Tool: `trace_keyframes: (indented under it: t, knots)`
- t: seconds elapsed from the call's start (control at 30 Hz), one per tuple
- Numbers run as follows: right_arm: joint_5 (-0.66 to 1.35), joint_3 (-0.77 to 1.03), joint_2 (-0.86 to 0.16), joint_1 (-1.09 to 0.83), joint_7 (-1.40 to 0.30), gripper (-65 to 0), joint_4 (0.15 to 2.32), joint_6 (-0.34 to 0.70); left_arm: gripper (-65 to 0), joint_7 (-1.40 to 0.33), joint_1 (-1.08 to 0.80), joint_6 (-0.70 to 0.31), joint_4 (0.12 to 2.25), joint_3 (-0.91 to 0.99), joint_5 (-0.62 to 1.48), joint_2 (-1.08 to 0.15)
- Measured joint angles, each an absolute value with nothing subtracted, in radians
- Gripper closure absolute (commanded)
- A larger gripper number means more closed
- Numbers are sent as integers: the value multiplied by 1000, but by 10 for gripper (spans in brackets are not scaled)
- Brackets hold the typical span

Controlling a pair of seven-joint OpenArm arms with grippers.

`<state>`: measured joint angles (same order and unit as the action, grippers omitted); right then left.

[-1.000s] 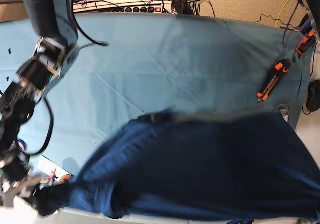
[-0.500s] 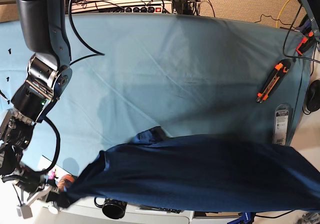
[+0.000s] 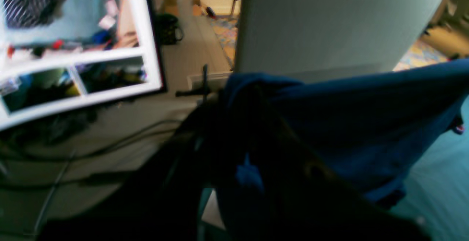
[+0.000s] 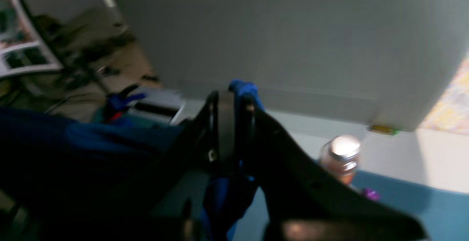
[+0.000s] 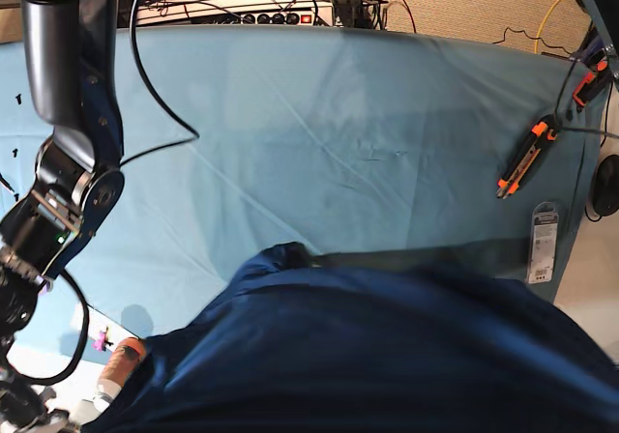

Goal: Layout the t-shirt on the table in an organized manner, then fold the t-shirt properly
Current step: 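Lift the shirt with both grippers and swing it up off the table, then lay the lifted shirt flat by drawing both grippers back across the table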

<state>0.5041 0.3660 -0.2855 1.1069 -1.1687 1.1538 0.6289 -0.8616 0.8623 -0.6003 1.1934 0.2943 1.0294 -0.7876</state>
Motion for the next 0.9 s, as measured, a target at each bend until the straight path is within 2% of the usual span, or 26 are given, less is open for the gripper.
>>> trace_keyframes:
  t: [0.2, 0.3, 0.63, 0.9]
  knots:
    - [449, 366, -304, 1185, -1131, 0, 1154, 614, 0, -841, 943, -603, 1194, 125, 971, -787]
    - [442, 366, -331, 1213, -1125, 0, 1154, 609, 0, -818, 976, -572, 1194, 86, 931, -788]
    - [399, 367, -354, 1220, -1090, 0, 1154, 610, 0, -814, 1015, -569, 1194, 83, 932, -790]
    - [315, 365, -406, 1219, -1024, 0, 1154, 532, 0, -814, 1015, -573, 1194, 83, 940, -789]
